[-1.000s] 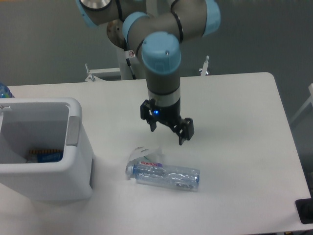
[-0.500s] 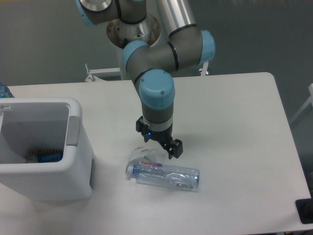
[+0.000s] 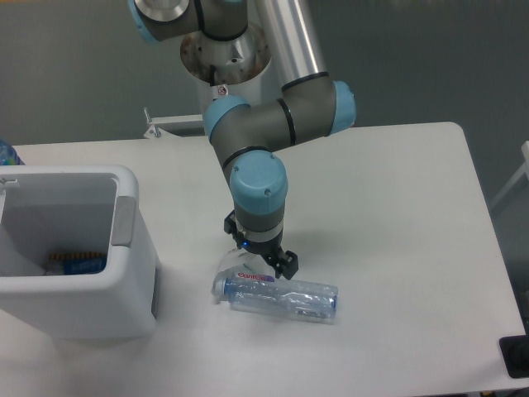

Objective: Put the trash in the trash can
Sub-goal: 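Lower the gripper onto the clear plastic bag beside the bottle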

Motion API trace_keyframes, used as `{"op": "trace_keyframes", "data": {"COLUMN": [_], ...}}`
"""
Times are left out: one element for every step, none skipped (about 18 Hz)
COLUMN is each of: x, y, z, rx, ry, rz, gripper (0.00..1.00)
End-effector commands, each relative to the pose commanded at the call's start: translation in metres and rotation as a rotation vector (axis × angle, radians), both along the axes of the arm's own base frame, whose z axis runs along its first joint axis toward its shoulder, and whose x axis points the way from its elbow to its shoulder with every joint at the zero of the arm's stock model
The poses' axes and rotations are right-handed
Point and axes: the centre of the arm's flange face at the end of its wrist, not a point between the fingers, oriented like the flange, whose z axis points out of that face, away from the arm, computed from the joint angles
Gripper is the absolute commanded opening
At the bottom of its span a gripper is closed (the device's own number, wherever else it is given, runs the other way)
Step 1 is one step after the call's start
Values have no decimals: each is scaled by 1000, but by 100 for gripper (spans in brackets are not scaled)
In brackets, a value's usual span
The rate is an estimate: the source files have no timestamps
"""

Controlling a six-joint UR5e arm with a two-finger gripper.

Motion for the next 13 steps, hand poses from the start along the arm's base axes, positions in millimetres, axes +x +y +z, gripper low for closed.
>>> {"op": "trace_keyframes", "data": {"x": [0,0,1,2,2,2,2,2,1,0,1,1,1], "y": [0,0,0,-1,-1,-1,-1,-1,-1,-1,-1,-1,-1], "z": [0,-2,-2,-2,-2,-2,-2,-1,1,2,2,4,5], "rx": [1,-1,-3,-3,-3,-3,-3,-2,0,1,1,2,3], "ry": [1,-1,-1,-1,-1,-1,-1,0,2,3,3,4,6], "rz": [1,5,3,1,3,3,5,6,9,9,9,8,8], "gripper": [95,86,72,58,47,41,32,24,12,6,2,0,0]}}
